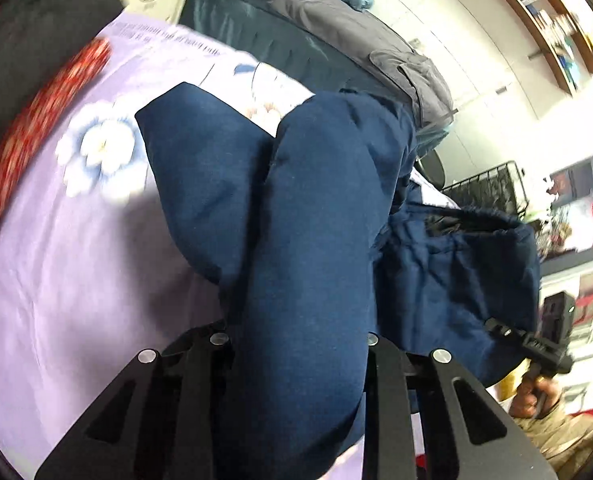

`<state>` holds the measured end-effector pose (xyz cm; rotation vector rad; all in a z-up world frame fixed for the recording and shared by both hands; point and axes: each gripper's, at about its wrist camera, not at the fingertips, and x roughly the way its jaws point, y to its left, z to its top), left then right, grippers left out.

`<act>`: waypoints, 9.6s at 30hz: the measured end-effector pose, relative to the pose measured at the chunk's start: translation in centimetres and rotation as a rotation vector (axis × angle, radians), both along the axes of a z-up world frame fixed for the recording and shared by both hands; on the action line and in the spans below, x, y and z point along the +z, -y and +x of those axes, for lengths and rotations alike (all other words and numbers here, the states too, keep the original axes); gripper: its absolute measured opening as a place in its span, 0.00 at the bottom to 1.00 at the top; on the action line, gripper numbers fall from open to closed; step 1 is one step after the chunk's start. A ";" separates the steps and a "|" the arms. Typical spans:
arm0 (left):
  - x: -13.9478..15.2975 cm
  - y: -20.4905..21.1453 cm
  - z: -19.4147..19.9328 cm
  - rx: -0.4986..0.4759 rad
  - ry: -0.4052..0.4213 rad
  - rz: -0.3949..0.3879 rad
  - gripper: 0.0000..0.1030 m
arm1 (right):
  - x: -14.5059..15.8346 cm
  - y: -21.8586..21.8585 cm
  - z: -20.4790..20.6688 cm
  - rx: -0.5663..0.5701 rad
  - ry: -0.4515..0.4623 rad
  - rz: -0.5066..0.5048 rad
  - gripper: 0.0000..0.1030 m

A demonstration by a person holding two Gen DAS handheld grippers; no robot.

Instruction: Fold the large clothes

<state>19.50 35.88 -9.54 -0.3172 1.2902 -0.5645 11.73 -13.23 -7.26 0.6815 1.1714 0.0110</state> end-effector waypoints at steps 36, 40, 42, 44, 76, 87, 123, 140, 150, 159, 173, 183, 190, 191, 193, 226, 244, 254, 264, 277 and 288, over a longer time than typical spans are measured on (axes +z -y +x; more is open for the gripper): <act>13.3 76.5 -25.2 -0.832 0.262 -0.253 0.24 | 17.2 49.5 -51.6 -0.799 0.267 -0.297 0.23; 5.9 82.3 -25.9 -0.828 0.223 -0.052 0.26 | 12.8 52.1 -55.8 -0.947 0.187 -0.232 0.24; 3.5 83.3 -24.7 -0.787 0.243 0.067 0.30 | 9.6 53.4 -58.1 -1.019 0.171 -0.142 0.28; 1.5 83.3 -23.2 -0.757 0.217 0.130 0.34 | 6.9 53.6 -59.0 -1.089 0.143 -0.108 0.30; 0.5 77.9 -19.9 -0.627 0.239 0.251 0.93 | 2.5 56.1 -59.0 -1.276 0.006 -0.093 0.76; 7.1 75.8 -25.2 -0.625 0.409 0.248 0.94 | 11.0 49.7 -56.5 -1.248 -0.048 -0.472 0.90; 9.7 75.7 -42.8 -1.006 0.580 0.396 0.94 | 12.8 36.7 -43.5 -0.693 -0.295 -0.595 0.94; 9.8 75.7 -42.1 -0.977 0.529 0.379 0.94 | 13.1 36.7 -43.3 -0.690 -0.290 -0.593 0.94; 9.4 75.9 -41.7 -0.977 0.520 0.394 0.94 | 13.0 36.7 -43.3 -0.685 -0.291 -0.590 0.94; 9.3 76.1 -41.4 -0.969 0.513 0.393 0.94 | 12.9 36.7 -43.2 -0.682 -0.292 -0.591 0.94; 9.5 76.1 -41.1 -0.950 0.495 0.355 0.94 | 12.8 37.1 -42.9 -0.675 -0.293 -0.590 0.94; 9.5 76.2 -41.2 -0.943 0.510 0.354 0.94 | 12.7 37.1 -42.9 -0.674 -0.294 -0.588 0.94; 9.6 76.3 -40.9 -0.927 0.520 0.365 0.94 | 12.5 37.3 -42.6 -0.670 -0.296 -0.588 0.94; 9.6 76.4 -40.9 -0.932 0.521 0.368 0.94 | 12.5 37.2 -42.7 -0.672 -0.296 -0.588 0.94; 9.5 76.4 -41.0 -0.935 0.526 0.371 0.94 | 12.6 37.2 -42.7 -0.672 -0.295 -0.588 0.94; 9.2 76.7 -41.9 -0.952 0.543 0.409 0.94 | 12.1 37.5 -42.3 -0.667 -0.298 -0.584 0.94; 9.2 76.7 -41.8 -0.954 0.542 0.419 0.94 | 12.0 37.5 -42.4 -0.666 -0.297 -0.582 0.94; 9.2 76.6 -41.7 -0.956 0.542 0.422 0.94 | 12.0 37.4 -42.5 -0.667 -0.298 -0.582 0.94; 9.1 76.6 -41.8 -0.959 0.540 0.423 0.94 | 12.0 37.4 -42.5 -0.667 -0.299 -0.581 0.94; 9.0 76.6 -41.9 -0.962 0.539 0.421 0.94 | 11.9 37.4 -42.4 -0.663 -0.299 -0.581 0.94; 8.8 76.3 -42.1 -0.967 0.538 0.423 0.94 | 11.9 37.4 -42.4 -0.663 -0.299 -0.580 0.94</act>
